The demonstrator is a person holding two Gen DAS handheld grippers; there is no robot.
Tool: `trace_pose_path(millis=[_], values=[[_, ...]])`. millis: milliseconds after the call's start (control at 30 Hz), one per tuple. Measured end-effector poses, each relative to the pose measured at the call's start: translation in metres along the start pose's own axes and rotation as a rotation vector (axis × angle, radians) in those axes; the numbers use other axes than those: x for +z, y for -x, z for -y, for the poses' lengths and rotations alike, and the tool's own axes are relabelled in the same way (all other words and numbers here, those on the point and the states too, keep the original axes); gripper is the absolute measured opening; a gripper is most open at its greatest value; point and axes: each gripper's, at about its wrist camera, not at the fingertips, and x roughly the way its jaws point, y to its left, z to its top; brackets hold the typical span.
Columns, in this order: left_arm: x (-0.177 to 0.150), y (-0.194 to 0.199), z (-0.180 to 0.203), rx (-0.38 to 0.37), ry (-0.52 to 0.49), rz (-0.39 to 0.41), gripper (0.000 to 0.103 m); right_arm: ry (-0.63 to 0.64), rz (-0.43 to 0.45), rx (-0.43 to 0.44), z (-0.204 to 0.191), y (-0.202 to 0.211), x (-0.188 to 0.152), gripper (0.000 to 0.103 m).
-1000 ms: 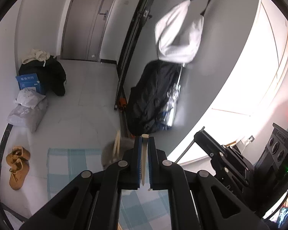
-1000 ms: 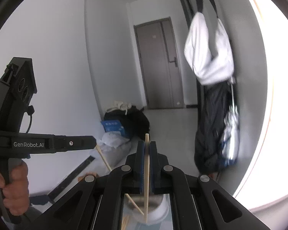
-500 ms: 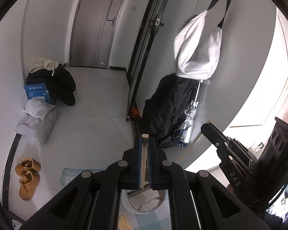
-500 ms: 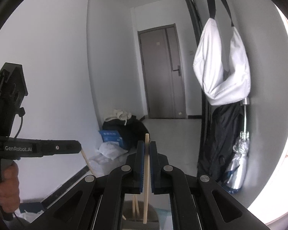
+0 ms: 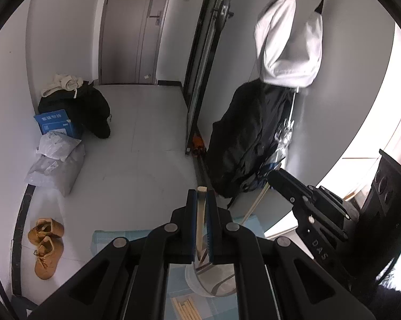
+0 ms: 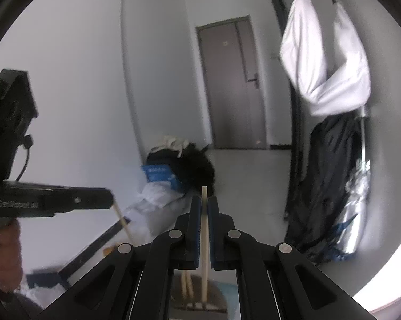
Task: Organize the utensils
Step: 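Lower the held chopstick into the holder compartment with the right gripper, then open the right gripper and release the chopstick into the holder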
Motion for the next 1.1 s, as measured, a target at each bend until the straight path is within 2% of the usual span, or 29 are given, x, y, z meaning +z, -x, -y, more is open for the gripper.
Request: trace_pose_path(millis=[300,400,500,567,600,633,667,733,867,1100], values=[[-0.012,-0.014,-0.006,-0.040,0.030,-0.063,0.002,0.025,-0.093,0.061,-0.008,-0.010,-0.029,0.007],[-0.017,-0.015,-0.003,-0.023,0.012,-0.069,0.003,0.007,-0.109,0.073,-0.009,-0.006,-0.036,0.007],[-0.022,-0.015,-0.007,0.011,0.034,-0.071,0.012,-0.003,-0.114,0.070,-0.010,0.002,-0.040,0.007],[-0.026,-0.013,-0.010,0.029,0.061,-0.063,0.033,-0.016,-0.115,0.060,-0.010,0.009,-0.043,0.011],[-0.028,-0.013,-0.011,0.043,0.067,-0.060,0.039,-0.023,-0.114,0.052,-0.009,0.014,-0.044,0.013],[-0.030,-0.011,-0.013,0.060,0.075,-0.054,0.044,-0.029,-0.111,0.043,-0.009,0.017,-0.044,0.023],[-0.032,-0.007,-0.015,0.071,0.086,-0.042,0.045,-0.036,-0.107,0.032,-0.008,0.022,-0.046,0.031],[-0.036,-0.005,-0.017,0.083,0.094,-0.036,0.047,-0.053,-0.099,0.012,-0.007,0.034,-0.050,0.037],[-0.046,-0.001,-0.021,0.155,0.129,-0.024,0.064,-0.083,-0.101,0.003,-0.007,0.053,-0.057,0.039],[-0.069,0.011,-0.020,0.196,0.154,0.003,0.067,-0.111,-0.084,-0.030,-0.017,0.087,-0.069,0.052]])
